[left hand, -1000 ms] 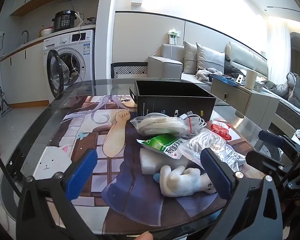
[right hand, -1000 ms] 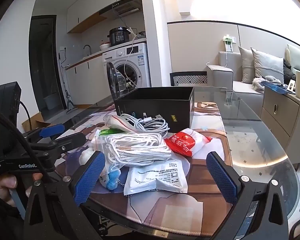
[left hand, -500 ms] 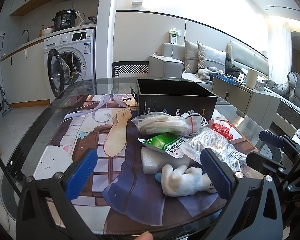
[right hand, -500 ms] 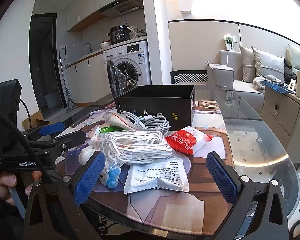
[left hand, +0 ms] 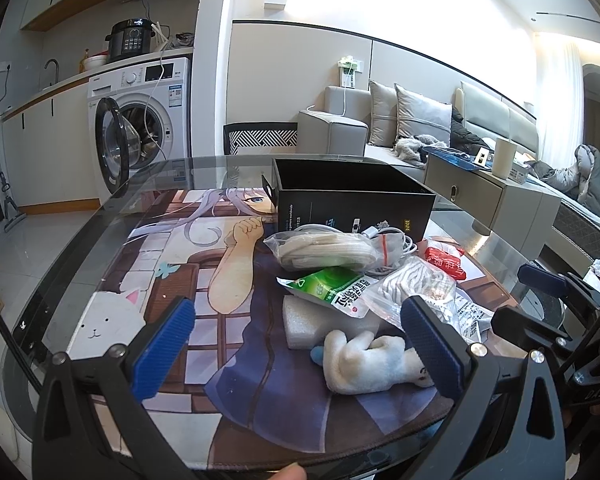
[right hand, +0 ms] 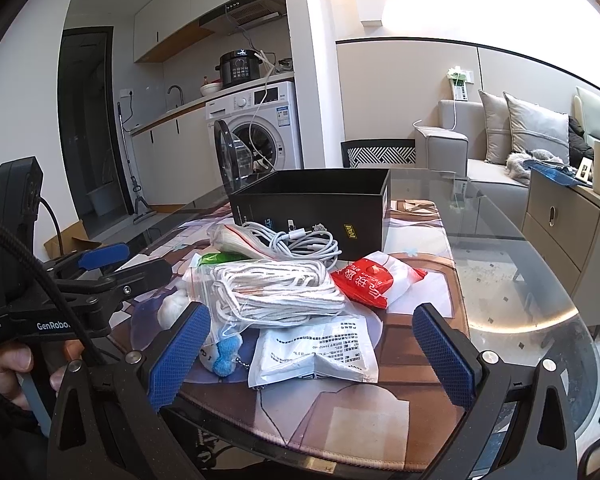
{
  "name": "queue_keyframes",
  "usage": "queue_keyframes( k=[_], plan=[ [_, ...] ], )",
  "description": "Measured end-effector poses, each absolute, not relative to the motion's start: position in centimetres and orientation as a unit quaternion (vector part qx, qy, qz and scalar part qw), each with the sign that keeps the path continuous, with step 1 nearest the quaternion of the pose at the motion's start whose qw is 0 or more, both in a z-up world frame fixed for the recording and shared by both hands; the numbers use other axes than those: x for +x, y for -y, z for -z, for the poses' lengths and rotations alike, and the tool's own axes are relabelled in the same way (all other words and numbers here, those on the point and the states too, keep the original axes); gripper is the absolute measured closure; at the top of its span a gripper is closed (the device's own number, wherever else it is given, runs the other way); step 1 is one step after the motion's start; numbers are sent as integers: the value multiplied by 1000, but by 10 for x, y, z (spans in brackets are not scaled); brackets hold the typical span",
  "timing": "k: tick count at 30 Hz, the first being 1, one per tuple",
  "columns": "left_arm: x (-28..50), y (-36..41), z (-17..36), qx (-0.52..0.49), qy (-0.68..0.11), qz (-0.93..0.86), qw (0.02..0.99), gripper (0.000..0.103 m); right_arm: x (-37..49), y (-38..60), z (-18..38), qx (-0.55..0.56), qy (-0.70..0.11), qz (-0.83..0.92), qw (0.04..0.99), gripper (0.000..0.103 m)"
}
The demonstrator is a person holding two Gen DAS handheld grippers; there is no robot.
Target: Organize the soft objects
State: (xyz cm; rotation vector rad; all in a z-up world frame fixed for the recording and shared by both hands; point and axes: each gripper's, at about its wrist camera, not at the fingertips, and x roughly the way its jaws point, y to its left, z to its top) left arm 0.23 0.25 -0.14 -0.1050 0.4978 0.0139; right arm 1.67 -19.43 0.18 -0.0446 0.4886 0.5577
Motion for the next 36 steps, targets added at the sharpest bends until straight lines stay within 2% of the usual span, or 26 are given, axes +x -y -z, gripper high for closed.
queue_keyframes(
  k=[36],
  plan=[
    [3,-3,2,-52,-247,-7,968,0,18,191,1,-25,-243,-275,930,0]
  ],
)
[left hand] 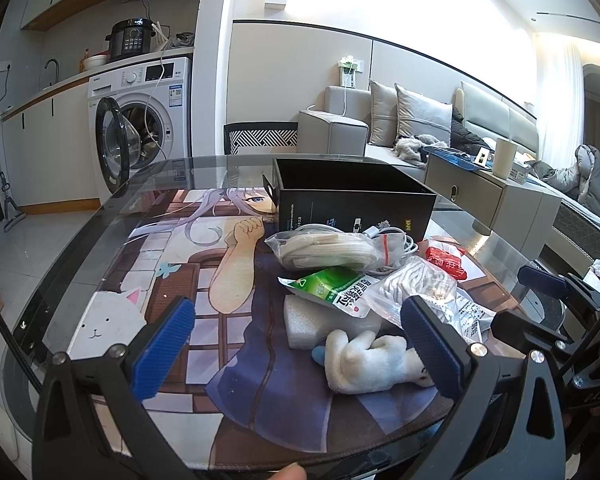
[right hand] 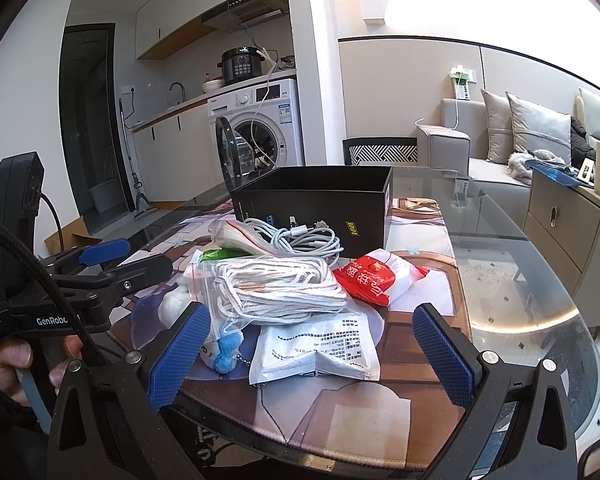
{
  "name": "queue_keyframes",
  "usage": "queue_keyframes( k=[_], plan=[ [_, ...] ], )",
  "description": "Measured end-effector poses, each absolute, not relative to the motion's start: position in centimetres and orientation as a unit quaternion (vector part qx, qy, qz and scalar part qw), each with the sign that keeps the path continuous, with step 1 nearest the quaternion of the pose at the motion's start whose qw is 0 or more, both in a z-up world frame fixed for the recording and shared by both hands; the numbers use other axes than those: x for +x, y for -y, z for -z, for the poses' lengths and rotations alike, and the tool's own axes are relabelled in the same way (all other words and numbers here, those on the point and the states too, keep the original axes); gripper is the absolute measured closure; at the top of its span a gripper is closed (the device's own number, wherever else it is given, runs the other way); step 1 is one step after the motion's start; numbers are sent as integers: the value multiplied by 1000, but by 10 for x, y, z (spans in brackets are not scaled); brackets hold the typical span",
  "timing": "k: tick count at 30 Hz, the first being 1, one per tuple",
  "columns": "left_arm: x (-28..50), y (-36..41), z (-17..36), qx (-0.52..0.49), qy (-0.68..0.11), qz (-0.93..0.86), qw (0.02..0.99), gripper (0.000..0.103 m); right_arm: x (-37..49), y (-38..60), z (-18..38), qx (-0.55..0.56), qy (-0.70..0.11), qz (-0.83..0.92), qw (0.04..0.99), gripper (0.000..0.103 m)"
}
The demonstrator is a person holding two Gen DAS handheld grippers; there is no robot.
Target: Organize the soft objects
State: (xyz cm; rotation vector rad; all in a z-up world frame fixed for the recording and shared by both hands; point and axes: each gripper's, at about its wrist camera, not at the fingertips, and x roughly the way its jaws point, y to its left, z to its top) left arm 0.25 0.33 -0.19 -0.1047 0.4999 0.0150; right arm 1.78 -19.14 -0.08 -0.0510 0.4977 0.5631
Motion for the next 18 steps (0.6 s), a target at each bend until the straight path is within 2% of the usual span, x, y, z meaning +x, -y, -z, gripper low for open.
queue_keyframes(
  k=[18],
  plan=[
    [7,-8,2,-53,-249,-4,967,0,30,196,5,-49,-276,-256,925,0]
  ],
)
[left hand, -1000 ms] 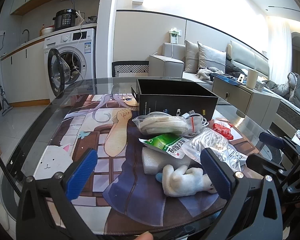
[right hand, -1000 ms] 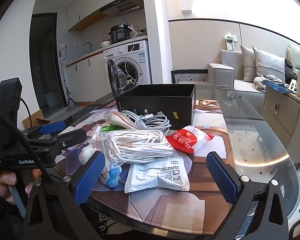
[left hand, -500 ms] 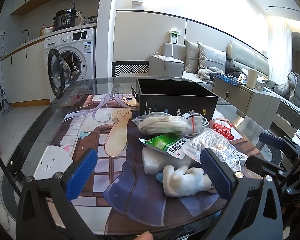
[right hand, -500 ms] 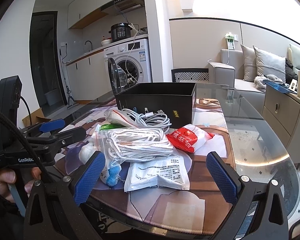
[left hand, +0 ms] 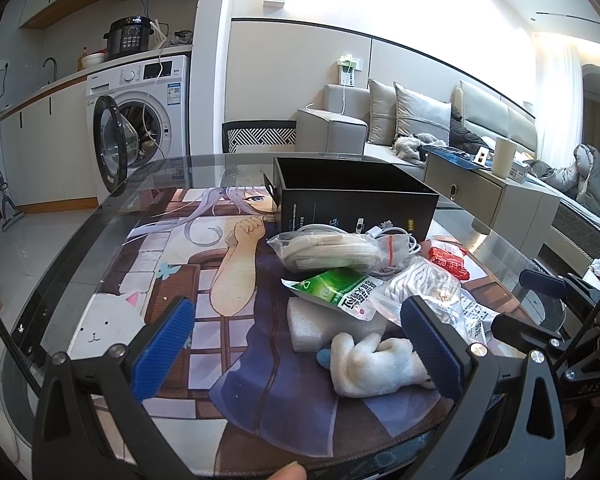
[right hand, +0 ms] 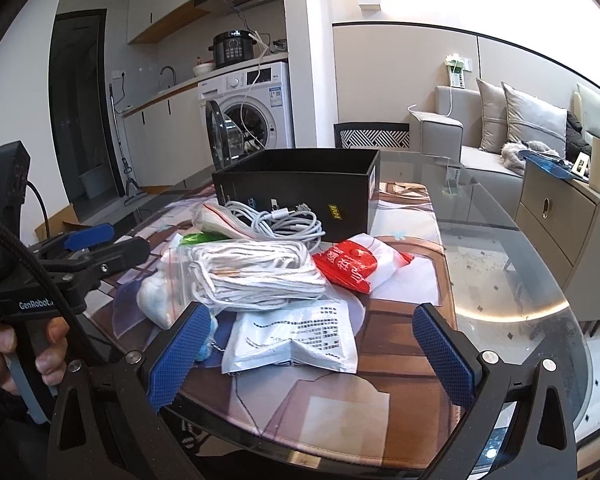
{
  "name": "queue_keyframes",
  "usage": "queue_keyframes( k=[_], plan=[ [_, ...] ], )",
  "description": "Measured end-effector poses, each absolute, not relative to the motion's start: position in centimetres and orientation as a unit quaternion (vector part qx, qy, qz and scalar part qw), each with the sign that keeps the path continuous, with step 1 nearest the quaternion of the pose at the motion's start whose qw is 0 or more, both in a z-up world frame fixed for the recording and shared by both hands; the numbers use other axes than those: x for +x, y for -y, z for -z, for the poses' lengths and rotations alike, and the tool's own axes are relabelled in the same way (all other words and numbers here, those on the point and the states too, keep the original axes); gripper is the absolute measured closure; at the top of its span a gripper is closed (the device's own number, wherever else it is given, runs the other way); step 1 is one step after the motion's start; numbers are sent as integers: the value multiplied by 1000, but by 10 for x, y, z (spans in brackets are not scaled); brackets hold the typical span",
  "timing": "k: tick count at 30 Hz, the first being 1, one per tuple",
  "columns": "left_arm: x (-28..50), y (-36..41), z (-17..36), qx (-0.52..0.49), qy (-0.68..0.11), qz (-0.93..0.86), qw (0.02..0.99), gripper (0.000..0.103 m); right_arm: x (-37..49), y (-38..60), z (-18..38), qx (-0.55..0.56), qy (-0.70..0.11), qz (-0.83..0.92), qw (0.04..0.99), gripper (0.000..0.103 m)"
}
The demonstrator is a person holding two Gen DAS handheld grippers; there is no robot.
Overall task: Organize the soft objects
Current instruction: 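Reach the right gripper to the white printed paper packet and grasp it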
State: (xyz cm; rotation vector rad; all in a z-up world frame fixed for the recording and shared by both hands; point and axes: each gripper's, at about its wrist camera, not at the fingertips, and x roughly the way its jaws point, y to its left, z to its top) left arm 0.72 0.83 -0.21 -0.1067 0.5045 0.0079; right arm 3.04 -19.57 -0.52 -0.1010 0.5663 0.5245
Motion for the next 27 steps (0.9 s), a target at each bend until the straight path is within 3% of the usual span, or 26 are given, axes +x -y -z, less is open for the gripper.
queue_keyframes(
  k=[27],
  plan=[
    [23,-13,-3,-29,-262,24,964,0,49,179,26,-91,-344,-267,896,0]
  ],
)
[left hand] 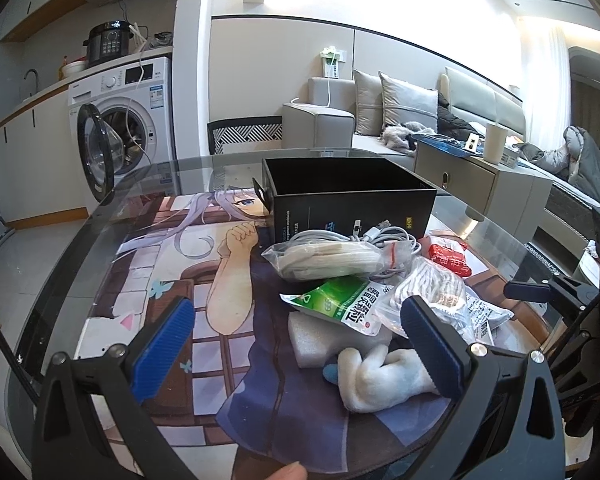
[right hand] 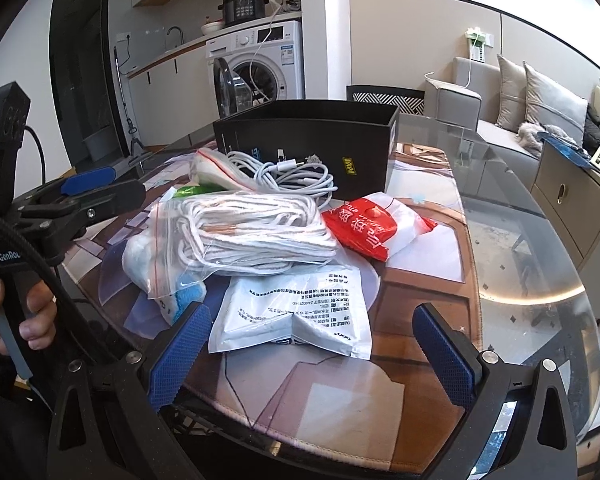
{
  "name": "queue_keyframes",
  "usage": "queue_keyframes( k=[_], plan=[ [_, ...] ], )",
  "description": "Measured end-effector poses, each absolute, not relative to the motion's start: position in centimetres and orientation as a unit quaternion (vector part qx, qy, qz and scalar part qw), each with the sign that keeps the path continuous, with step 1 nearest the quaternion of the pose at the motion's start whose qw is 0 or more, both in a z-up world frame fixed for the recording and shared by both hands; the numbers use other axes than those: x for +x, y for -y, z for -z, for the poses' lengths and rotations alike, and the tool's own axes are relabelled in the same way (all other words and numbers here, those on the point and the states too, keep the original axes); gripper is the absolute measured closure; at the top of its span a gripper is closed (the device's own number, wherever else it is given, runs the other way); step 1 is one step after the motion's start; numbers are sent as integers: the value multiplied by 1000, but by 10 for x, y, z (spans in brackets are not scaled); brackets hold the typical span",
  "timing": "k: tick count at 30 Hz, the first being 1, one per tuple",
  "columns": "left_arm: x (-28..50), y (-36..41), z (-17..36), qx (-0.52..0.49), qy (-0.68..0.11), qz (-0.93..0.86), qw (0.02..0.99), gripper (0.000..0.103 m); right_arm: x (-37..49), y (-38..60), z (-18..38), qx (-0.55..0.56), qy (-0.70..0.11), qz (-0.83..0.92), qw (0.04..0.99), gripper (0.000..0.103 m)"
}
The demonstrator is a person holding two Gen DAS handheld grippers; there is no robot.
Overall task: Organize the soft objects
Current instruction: 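Reach the right gripper to the white printed paper packet and grasp it, then grasp the clear zip bag of white cables with the left gripper while the right holds the packet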
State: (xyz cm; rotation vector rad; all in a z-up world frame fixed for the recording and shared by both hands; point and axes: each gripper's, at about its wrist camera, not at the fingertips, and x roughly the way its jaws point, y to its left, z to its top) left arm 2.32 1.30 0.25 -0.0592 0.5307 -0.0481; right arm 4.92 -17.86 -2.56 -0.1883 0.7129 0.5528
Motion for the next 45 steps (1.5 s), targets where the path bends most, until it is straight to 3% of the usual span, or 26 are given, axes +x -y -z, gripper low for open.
queue_keyframes(
  k=[11,20,24,36,45],
  plan=[
    [30,-15,-2,-35,-273,30,961,0,62,177,28,-94,-363,-281,884,1],
    [32,-10,-3,-26,-274,41,960,0,65,169,28,-120,-366,-289,876,19],
    [31,-10,-4,-26,-273,45,961,0,62,175,27,-119,-362,-290,878,36],
    [26,-7,-6,-21,-268,50,962,0,45,188,24,-117,-345,-297,882,61],
    [24,-5,-10,-21,-265,53,963,0,36,198,18,-109,-331,-296,889,65]
  ],
)
